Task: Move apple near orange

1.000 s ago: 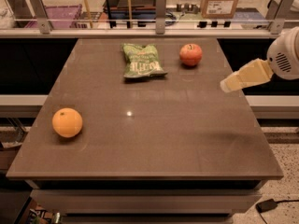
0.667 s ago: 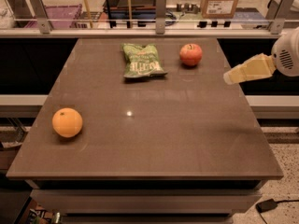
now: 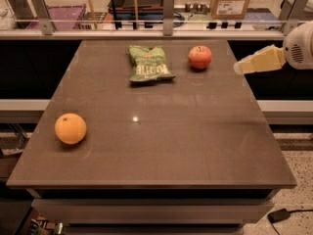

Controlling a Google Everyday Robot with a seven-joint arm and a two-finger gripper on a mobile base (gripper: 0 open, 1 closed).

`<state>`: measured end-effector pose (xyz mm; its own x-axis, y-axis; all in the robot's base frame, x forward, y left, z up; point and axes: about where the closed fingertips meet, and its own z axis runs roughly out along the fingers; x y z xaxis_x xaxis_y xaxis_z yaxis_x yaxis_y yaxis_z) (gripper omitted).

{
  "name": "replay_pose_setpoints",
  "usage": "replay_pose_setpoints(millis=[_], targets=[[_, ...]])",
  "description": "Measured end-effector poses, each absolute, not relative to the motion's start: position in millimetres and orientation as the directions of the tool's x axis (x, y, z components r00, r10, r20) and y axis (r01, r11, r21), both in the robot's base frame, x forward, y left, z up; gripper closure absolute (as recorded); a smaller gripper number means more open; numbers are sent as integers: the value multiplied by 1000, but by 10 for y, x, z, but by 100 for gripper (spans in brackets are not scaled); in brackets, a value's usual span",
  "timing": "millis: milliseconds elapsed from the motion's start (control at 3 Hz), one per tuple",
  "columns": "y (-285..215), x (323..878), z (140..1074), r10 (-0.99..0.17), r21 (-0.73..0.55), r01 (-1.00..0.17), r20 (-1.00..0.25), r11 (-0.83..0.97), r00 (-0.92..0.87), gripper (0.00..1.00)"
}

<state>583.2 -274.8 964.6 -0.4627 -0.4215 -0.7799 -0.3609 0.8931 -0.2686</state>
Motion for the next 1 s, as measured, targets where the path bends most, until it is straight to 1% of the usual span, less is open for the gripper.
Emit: replay_pose_setpoints(millis=[667,1000], targets=[[-2774,5830,9704,-414,-271,-347,-786,898,-459,0],[-2730,6112,9696,-376,-232,-362,-833,903,-405,0]])
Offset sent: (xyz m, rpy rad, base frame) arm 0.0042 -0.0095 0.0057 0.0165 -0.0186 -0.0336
